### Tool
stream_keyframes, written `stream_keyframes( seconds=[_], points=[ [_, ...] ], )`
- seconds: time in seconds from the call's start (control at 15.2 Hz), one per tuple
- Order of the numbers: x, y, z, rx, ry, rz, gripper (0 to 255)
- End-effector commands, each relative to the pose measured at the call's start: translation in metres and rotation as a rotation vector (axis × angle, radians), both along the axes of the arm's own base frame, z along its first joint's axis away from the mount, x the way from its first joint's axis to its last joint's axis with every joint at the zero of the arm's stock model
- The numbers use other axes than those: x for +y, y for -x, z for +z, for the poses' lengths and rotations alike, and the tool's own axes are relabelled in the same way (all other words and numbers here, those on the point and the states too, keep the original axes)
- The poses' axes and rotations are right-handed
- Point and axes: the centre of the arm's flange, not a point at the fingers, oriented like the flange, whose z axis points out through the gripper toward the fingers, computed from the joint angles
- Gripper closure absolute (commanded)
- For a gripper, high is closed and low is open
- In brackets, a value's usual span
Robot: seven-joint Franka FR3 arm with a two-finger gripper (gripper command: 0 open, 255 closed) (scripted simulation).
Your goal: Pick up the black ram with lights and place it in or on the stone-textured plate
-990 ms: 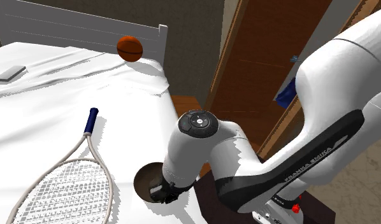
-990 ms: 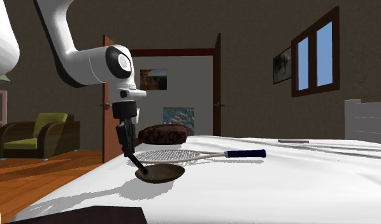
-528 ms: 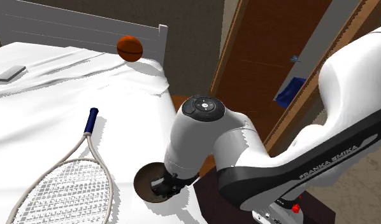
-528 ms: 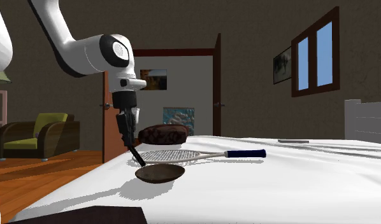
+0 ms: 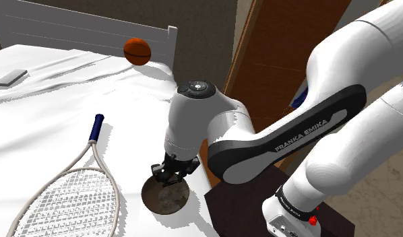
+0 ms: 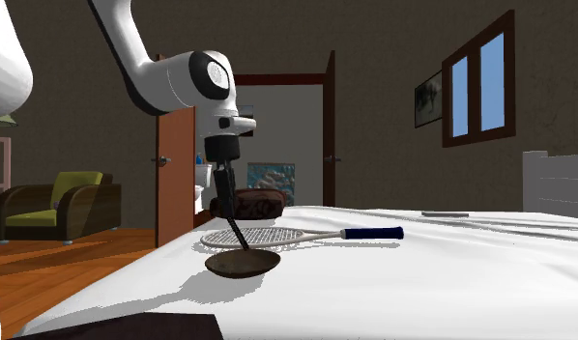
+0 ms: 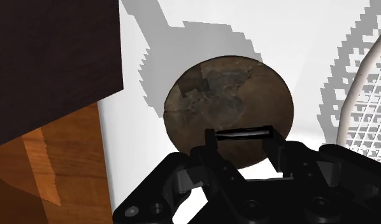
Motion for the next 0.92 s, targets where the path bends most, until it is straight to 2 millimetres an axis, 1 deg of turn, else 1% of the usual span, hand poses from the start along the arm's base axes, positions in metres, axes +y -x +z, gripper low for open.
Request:
stream_keyframes(
  seconds=[0.0, 0.79, 0.86],
  points=[
    [0.000, -0.001, -0.010, 0.000, 0.000, 0.001, 255],
    [0.000, -0.001, -0.074, 0.000, 0.000, 0.001, 255],
    [0.000, -0.001, -0.074, 0.000, 0.000, 0.001, 255]
  ],
)
